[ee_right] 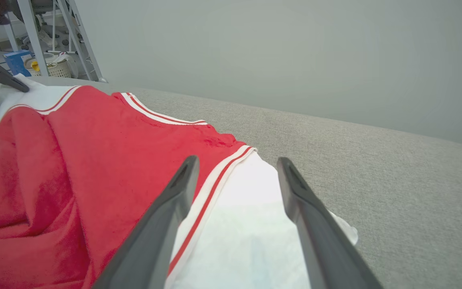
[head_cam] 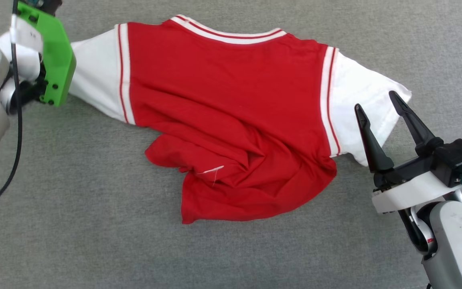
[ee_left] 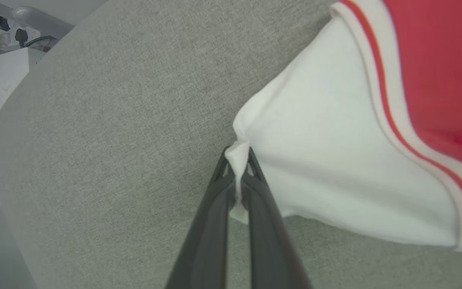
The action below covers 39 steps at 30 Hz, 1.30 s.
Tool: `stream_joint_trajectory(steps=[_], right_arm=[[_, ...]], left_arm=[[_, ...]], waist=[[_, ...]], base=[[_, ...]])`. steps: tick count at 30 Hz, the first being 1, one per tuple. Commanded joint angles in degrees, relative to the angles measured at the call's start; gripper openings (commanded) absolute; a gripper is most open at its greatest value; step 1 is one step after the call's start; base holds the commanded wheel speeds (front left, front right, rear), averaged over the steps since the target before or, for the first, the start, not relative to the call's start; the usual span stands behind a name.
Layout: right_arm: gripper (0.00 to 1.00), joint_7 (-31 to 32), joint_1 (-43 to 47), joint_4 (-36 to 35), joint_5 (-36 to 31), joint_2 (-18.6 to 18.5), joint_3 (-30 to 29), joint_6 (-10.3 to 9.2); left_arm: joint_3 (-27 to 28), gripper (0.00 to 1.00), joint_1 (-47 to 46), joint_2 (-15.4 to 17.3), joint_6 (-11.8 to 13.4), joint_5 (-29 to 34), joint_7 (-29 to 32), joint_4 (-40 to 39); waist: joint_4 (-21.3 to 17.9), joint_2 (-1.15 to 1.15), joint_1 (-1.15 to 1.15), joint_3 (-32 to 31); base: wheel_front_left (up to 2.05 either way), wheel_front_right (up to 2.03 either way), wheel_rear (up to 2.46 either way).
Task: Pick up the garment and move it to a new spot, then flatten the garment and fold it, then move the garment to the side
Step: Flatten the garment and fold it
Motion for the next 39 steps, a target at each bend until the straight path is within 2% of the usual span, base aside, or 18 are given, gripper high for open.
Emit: stream_joint_trajectory(steps=[1, 7, 8, 9, 13, 16, 22, 26, 31, 36, 39], right_arm=[[1.00, -0.5, 0.1, -0.4, -0.2, -0.2, -0.3, -0.05], [1.00, -0.5, 0.3, -0.5, 0.0, -0.8, -1.5, -0.05], [1.00, -0.5, 0.3, -0.4, 0.1, -0.9, -1.6, -0.05], [1.00, -0.5, 0.4, -0.3, 0.2, -1.1, -1.9, -0.05], [1.00, -0.5, 0.4, 0.0, 1.0, -1.9, -3.7, -0.05], [1.00, 0.0, 0.4, 0.1, 1.6, -3.1, -5.8, -0.05], [1.00, 4.2, -0.4, 0.6, 4.3, -7.3, -8.8, -0.05], [1.00, 9.6, -1.7, -0.2, 5.7, -10.6, -9.7, -0.05], [1.00, 18.4, -4.7, -0.4, 9.7, -16.5, -7.9, -0.05], [1.00, 31.7, -8.7, 0.3, 17.6, -23.7, -3.1, -0.05], [1.00, 40.6, -11.3, 0.9, 23.1, -27.7, 0.9, -0.05]], left_arm=[[0.0, 0.00, 2.2, 0.0, 0.6, -0.7, -0.7, 1.2], [0.8, 0.00, 5.8, -2.6, 0.5, -2.4, -5.1, 6.0], [1.0, 0.85, 6.1, -3.1, 0.6, -2.4, -6.6, 6.8], [1.1, 1.00, 6.3, -3.6, 0.6, -2.3, -7.9, 7.3], [1.7, 1.00, 6.8, -4.7, 0.3, -1.0, -15.6, 8.6], [2.7, 1.00, 7.4, -5.0, 0.9, 0.3, -23.9, 8.2], [4.7, 1.00, 11.3, -4.9, 4.7, 1.9, -38.3, 4.3], [6.7, 1.00, 15.4, -4.5, 8.9, 1.7, -44.8, -0.5], [11.0, 1.00, 21.7, -3.2, 15.6, 2.5, -47.1, -9.2], [19.8, 1.00, 30.5, -2.3, 22.7, 8.1, -47.2, -22.0], [24.2, 1.00, 36.1, -2.5, 25.5, 11.6, -47.2, -27.5]], waist=[[-1.1, 0.30, 0.00, 0.9], [-1.5, 0.30, 0.00, 0.3], [-1.3, 0.30, 0.00, -0.1], [-1.1, 0.30, 0.00, -0.6], [0.1, 0.30, 0.00, -3.1], [1.4, 0.30, 0.00, -5.5], [3.9, 0.30, 0.00, -9.7], [5.3, 0.30, 0.00, -11.7], [6.7, 0.30, 0.00, -13.3], [8.1, 0.30, 0.00, -13.9], [8.7, 0.30, 0.00, -13.7]], base=[[0.00, 0.00, 0.00], [0.00, 0.00, 0.00], [0.00, 0.00, 0.00], [0.00, 0.00, 0.00], [0.00, 0.00, 0.00], [0.00, 0.00, 0.00], [0.00, 0.00, 0.00], [0.00, 0.00, 0.00], [0.00, 0.00, 0.00], [0.00, 0.00, 0.00], [0.00, 0.00, 0.00]])
